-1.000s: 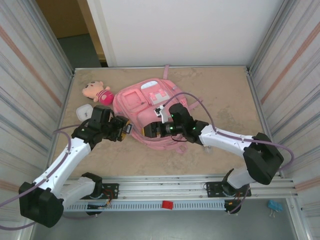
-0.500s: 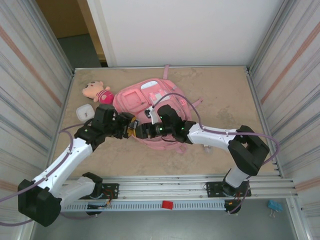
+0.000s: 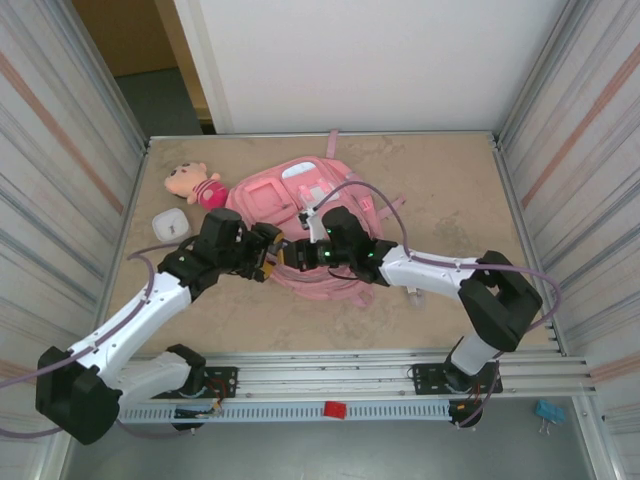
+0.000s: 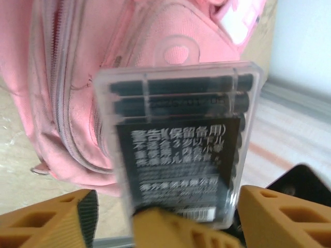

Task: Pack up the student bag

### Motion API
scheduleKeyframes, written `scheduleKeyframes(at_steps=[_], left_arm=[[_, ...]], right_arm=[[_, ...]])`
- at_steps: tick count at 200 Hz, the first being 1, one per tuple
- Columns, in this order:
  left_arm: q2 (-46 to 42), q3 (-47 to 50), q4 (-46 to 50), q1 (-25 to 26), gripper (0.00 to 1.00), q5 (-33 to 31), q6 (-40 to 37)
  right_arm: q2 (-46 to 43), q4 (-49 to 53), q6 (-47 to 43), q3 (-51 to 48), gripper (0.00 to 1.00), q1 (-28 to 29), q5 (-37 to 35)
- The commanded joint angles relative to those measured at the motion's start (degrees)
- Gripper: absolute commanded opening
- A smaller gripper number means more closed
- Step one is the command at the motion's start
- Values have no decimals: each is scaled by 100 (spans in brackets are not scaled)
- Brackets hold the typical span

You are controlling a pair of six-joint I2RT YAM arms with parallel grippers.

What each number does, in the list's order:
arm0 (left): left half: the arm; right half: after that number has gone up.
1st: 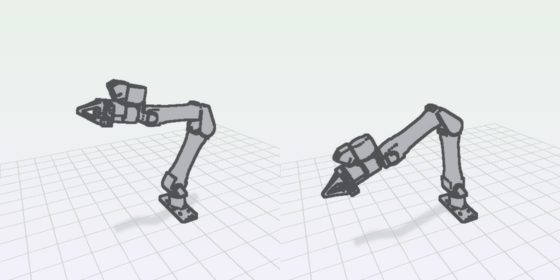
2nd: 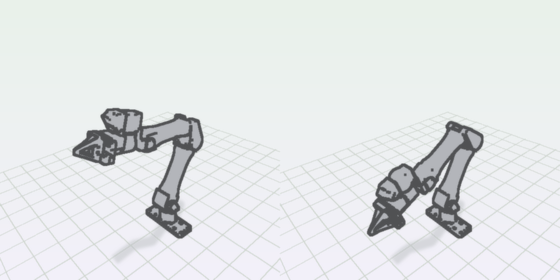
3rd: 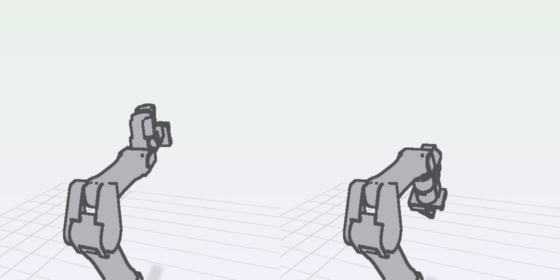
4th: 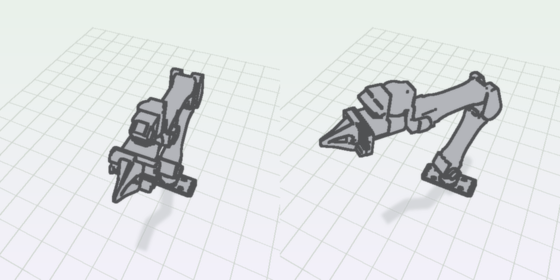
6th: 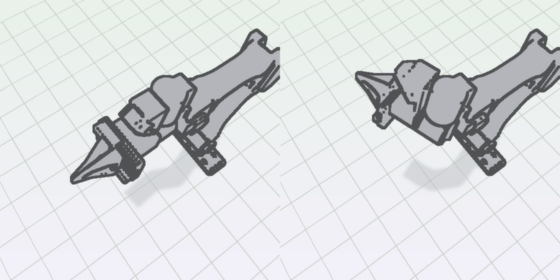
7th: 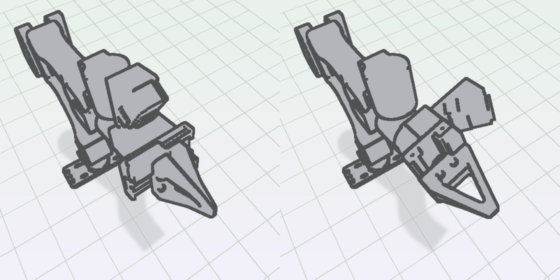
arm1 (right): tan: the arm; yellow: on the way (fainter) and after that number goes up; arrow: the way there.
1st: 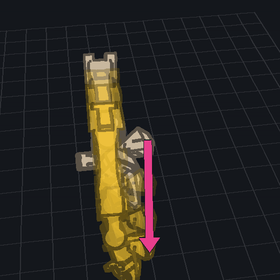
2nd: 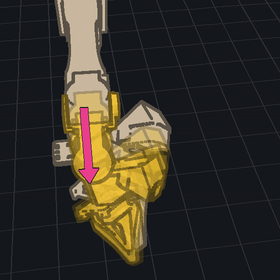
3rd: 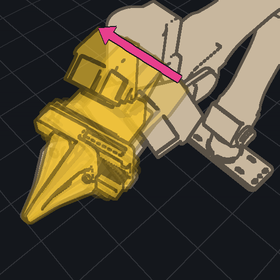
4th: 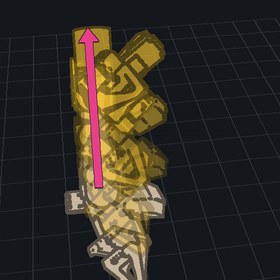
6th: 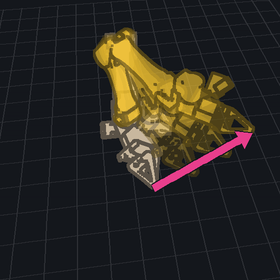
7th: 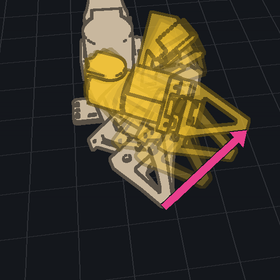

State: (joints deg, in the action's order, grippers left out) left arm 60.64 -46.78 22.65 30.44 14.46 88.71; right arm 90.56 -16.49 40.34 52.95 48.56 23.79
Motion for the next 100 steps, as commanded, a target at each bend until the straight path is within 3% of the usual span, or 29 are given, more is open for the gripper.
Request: scheduleKeyframes(at_steps=[1, 39, 73, 100], left_arm=[[151, -723, 734, 168, 81, -536, -1334], [1036, -1955, 1729, 790, 81, -1815, -4192], [1910, -2290, 940, 1380, 80, -1949, -6910], [2692, -2704, 684, 1738, 86, -2074, -8457]], right_arm=[[-800, -57, 194, -407, 9, -467, 3], [-2299, 1229, 179, -1075, 8, -1770, 587], [-3016, 2783, -170, -1153, 8, -3450, 1626], [-3096, 3547, -483, -1130, 8, -4417, 2340]])
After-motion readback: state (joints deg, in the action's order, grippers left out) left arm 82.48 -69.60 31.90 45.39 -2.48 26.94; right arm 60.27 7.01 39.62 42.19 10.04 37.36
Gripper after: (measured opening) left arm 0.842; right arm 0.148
